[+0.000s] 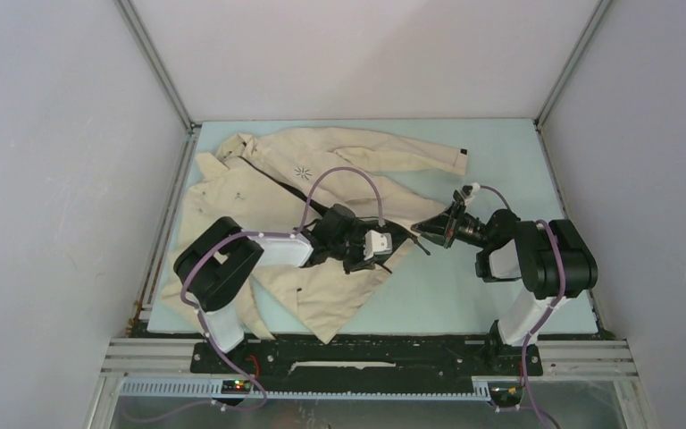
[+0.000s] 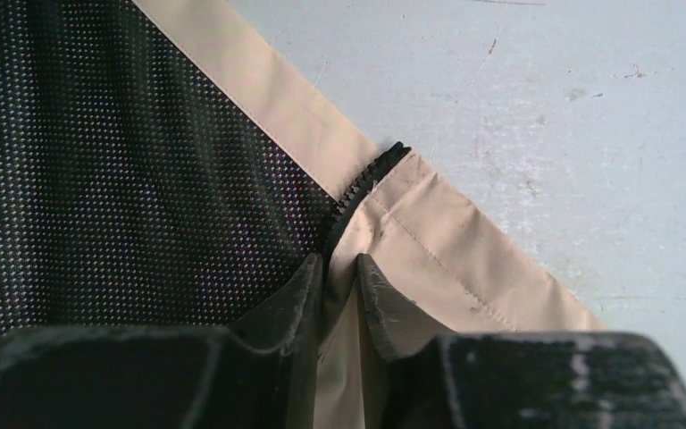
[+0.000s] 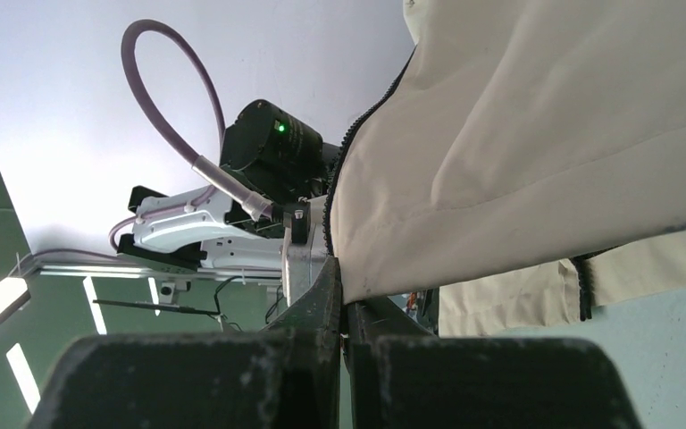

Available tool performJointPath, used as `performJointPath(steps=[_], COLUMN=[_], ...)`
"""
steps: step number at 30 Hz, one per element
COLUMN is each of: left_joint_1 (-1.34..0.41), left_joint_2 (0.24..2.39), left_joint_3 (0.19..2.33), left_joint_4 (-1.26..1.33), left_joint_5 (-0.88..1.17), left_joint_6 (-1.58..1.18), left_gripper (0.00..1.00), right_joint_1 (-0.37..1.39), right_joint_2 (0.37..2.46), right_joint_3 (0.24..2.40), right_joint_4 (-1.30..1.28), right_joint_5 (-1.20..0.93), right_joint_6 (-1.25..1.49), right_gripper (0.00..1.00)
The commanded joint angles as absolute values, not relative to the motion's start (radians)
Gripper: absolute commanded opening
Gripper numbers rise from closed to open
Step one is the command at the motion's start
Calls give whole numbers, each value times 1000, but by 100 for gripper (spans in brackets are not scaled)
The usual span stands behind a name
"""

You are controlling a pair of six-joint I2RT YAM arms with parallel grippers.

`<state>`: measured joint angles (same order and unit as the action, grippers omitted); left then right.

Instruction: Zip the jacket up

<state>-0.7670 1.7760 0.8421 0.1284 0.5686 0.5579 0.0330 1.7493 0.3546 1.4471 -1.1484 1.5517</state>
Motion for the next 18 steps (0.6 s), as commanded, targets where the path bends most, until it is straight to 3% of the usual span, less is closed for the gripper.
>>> performJointPath(steps=[1, 14, 18], left_joint_1=[-781, -782, -782], left_joint_2=[1753, 1461, 1397], left_joint_3=[780, 568, 516], left_joint_4=[166, 444, 536], left_joint_5=[496, 469, 454], left_joint_6=[530, 293, 130], left_gripper=[21, 0, 0], right_joint_1=[32, 98, 123], right_joint_2=[1713, 1750, 1744], right_joint_3=[357, 351, 348], right_joint_4=[1514, 1515, 1516], right_joint_5=[-1157, -1116, -1085], right_joint_6=[1519, 1498, 1509], right_gripper=[0, 0, 0])
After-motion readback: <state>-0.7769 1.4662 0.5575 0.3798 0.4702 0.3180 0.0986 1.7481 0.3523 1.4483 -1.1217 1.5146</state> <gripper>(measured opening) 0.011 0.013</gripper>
